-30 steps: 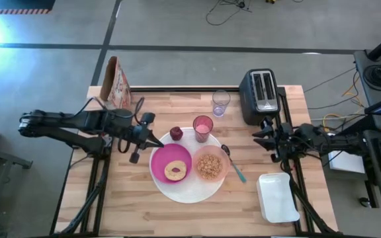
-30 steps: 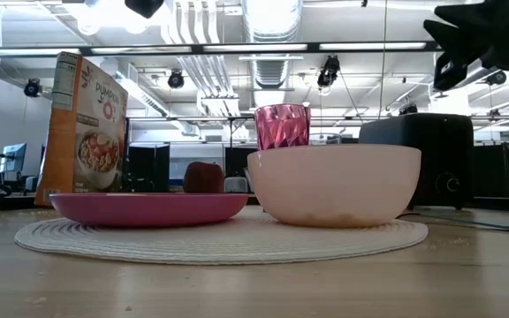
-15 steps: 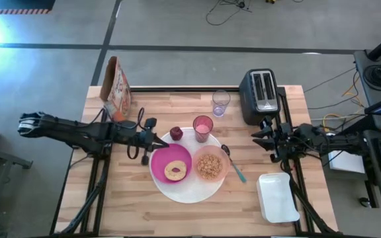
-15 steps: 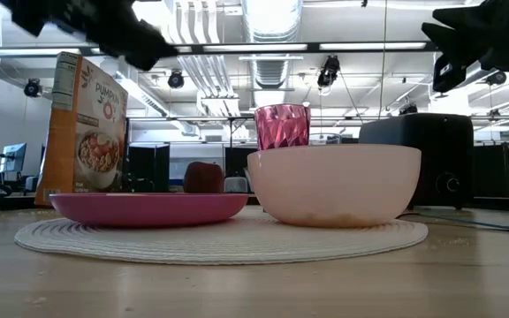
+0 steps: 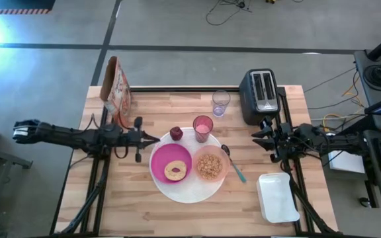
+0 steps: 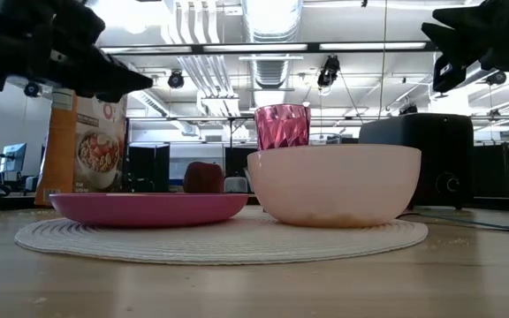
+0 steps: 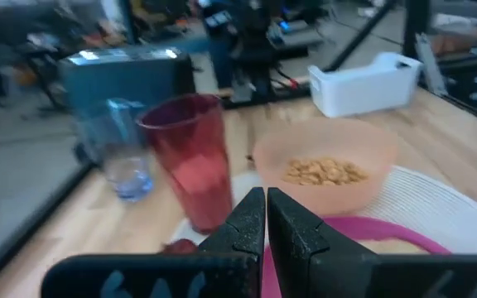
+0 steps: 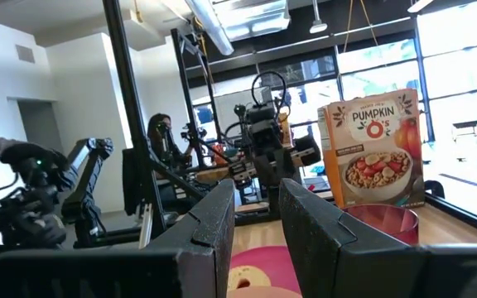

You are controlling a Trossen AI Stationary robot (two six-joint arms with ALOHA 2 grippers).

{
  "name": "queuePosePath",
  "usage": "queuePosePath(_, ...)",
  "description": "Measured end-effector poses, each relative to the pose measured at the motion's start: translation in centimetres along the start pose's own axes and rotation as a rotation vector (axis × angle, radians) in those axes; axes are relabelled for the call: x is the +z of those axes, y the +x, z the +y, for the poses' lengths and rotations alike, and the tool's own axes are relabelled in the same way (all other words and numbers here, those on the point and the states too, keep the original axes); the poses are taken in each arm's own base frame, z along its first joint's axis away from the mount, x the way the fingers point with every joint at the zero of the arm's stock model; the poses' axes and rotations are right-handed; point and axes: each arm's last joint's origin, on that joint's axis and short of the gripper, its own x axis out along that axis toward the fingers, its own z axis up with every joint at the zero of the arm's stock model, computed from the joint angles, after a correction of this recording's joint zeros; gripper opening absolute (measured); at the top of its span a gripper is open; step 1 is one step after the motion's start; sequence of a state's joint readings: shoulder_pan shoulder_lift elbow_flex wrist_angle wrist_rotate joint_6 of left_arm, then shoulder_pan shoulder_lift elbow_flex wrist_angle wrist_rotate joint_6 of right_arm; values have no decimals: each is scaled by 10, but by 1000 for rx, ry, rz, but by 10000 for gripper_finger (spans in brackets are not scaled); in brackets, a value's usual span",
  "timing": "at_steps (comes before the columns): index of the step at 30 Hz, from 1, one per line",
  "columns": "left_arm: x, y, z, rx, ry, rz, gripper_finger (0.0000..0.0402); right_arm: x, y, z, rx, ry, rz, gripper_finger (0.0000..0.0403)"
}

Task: Arrange a breakfast setting
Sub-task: Return to Home Position

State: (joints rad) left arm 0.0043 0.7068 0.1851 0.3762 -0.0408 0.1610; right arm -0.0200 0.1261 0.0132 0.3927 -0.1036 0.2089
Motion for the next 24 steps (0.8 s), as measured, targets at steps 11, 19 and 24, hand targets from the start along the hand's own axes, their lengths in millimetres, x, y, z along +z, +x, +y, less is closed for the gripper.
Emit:
queuePosePath(11,-21,-16,5,278,57,-2,0,0,0,0,0,0,0,89)
queuePosePath(19,-33,-31,4,289,42,-41,0,0,0,0,0,0,0,89)
queuePosePath(24,-29,-40,5,299,43,-93,0,0,0,0,0,0,0,89)
